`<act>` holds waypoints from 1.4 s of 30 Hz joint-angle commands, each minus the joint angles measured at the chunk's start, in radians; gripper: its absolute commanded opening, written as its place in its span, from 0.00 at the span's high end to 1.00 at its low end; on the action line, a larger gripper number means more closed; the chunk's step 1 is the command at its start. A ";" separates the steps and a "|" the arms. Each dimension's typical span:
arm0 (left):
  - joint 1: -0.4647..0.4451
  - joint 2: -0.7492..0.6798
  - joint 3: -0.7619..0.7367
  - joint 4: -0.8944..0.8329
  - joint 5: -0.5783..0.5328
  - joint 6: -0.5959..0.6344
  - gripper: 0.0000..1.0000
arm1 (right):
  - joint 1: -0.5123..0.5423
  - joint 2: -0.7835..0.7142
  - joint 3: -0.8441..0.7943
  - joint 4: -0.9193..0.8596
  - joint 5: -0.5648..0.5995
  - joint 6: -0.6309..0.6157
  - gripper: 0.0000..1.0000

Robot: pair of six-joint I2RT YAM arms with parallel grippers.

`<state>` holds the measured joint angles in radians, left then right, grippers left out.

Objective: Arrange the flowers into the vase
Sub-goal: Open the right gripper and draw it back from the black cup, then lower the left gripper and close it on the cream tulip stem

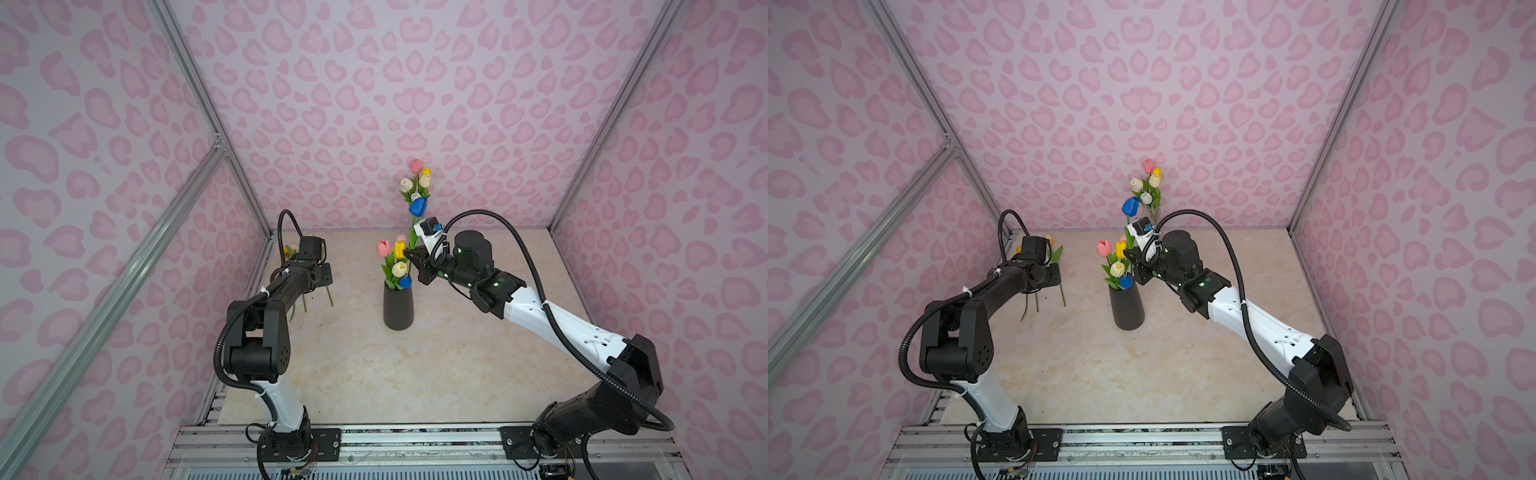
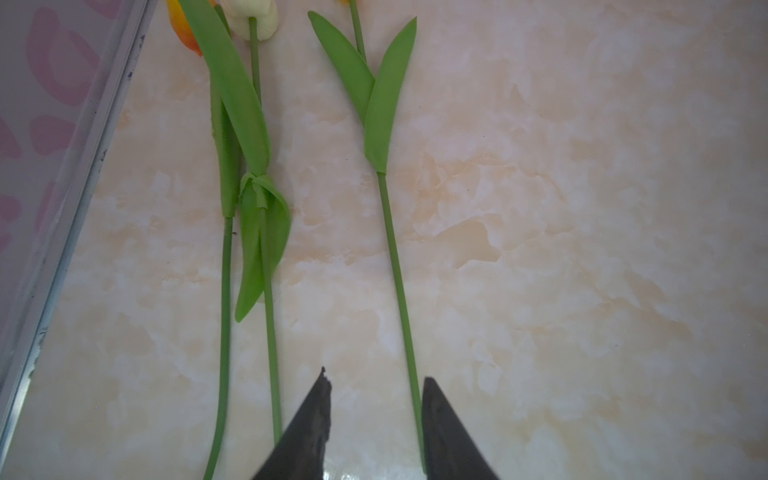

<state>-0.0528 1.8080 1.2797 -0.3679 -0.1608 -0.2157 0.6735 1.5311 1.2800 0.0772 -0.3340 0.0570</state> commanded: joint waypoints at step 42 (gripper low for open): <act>0.021 0.353 0.375 -0.224 0.000 0.009 0.52 | -0.005 -0.321 -0.378 0.315 0.107 -0.078 0.44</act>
<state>-0.0364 2.1292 1.6073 -0.5373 -0.1631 -0.2150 0.6685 1.2148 0.9134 0.3447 -0.2386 -0.0120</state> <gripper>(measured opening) 0.484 0.564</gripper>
